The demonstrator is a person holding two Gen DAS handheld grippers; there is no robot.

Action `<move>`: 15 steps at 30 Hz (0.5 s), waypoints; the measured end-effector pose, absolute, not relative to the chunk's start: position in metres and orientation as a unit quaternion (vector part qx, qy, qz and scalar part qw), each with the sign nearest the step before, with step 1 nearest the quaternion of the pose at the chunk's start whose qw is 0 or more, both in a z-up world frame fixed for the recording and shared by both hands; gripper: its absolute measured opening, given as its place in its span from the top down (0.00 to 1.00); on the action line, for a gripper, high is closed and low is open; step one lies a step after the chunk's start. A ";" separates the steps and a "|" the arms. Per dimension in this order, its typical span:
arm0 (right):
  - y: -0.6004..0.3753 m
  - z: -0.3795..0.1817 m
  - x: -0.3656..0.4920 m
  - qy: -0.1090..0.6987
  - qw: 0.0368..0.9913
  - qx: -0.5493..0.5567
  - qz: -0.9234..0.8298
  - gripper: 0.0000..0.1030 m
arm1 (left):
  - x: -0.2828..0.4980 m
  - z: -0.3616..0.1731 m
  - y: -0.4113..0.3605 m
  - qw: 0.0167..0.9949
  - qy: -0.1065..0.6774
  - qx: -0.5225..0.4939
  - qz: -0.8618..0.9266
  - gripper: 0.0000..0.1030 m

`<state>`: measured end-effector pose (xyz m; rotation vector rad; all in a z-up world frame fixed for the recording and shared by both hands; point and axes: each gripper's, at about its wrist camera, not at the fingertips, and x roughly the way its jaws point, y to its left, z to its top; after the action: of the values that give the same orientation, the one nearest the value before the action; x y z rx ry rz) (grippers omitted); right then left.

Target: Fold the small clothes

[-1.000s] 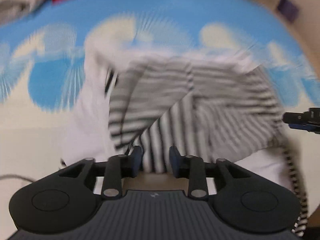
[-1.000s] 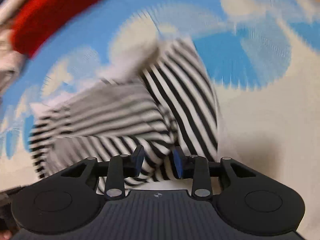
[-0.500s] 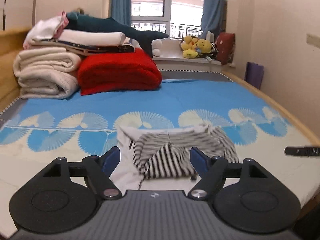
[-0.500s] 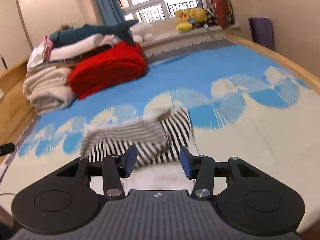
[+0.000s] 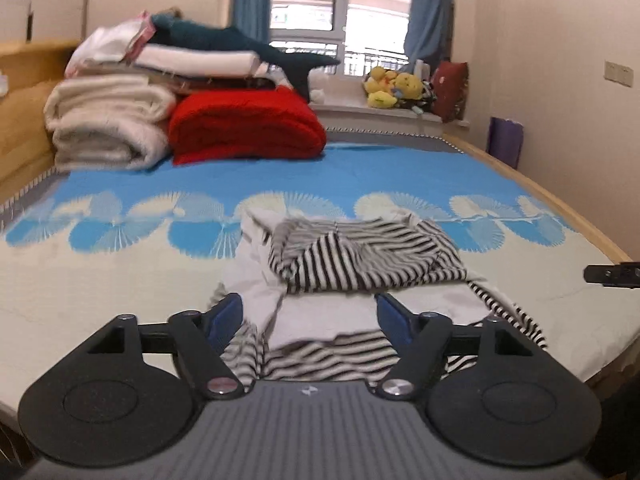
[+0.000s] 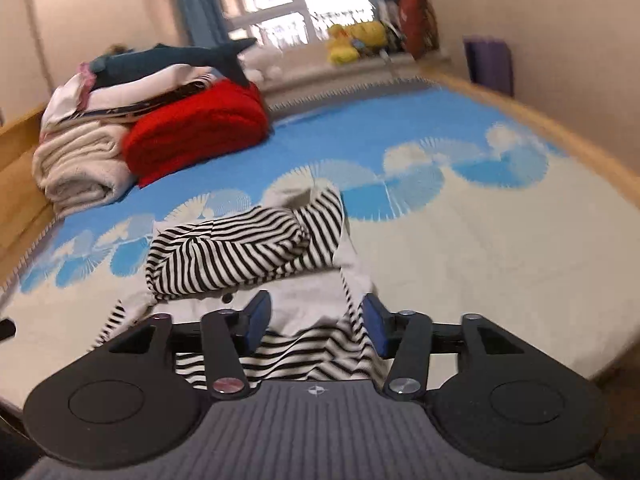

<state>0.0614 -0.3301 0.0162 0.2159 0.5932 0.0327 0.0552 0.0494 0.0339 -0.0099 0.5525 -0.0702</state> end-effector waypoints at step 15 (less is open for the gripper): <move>-0.325 -0.045 0.099 0.366 0.927 0.079 -0.004 0.48 | 0.102 -0.031 0.052 0.924 0.383 -0.006 -0.007 0.48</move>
<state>0.0988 -0.3246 -0.0451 0.1610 0.7506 -0.0074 0.1025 0.0521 -0.0309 -0.0119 0.7854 -0.0151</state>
